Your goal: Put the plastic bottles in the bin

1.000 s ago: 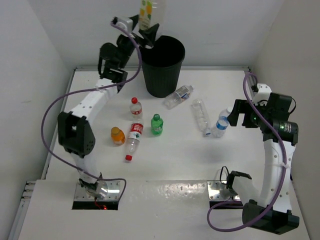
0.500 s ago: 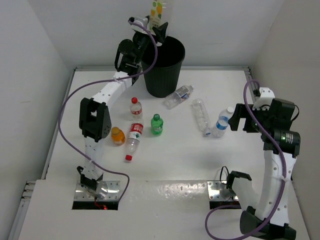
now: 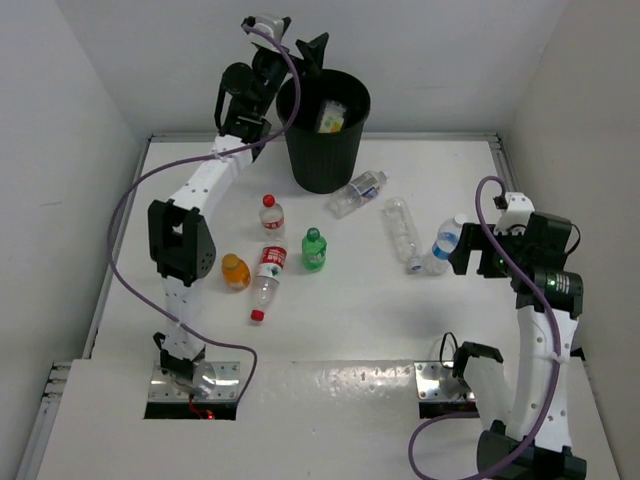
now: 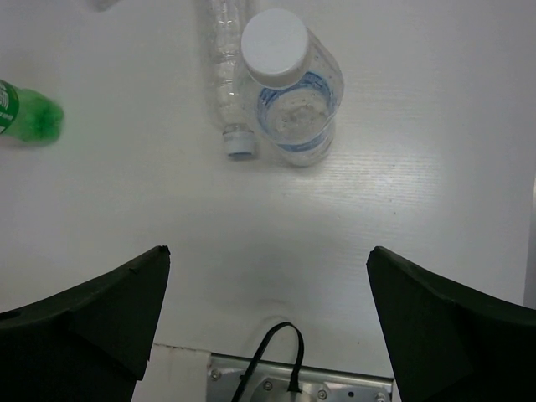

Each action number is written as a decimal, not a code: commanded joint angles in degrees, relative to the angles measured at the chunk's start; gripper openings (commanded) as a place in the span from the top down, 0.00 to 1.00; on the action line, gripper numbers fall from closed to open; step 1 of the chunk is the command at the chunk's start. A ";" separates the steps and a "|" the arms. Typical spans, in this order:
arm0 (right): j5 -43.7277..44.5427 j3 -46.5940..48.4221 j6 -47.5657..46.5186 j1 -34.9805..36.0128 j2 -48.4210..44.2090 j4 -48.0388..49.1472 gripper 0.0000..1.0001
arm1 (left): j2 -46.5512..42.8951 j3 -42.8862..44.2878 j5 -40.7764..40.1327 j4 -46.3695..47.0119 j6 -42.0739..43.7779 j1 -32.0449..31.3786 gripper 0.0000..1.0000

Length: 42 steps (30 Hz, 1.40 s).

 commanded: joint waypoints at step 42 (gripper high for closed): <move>-0.65 20.85 10.49 19.04 22.49 46.82 0.82 | -63.57 -51.44 20.51 -68.03 22.85 16.50 0.00</move>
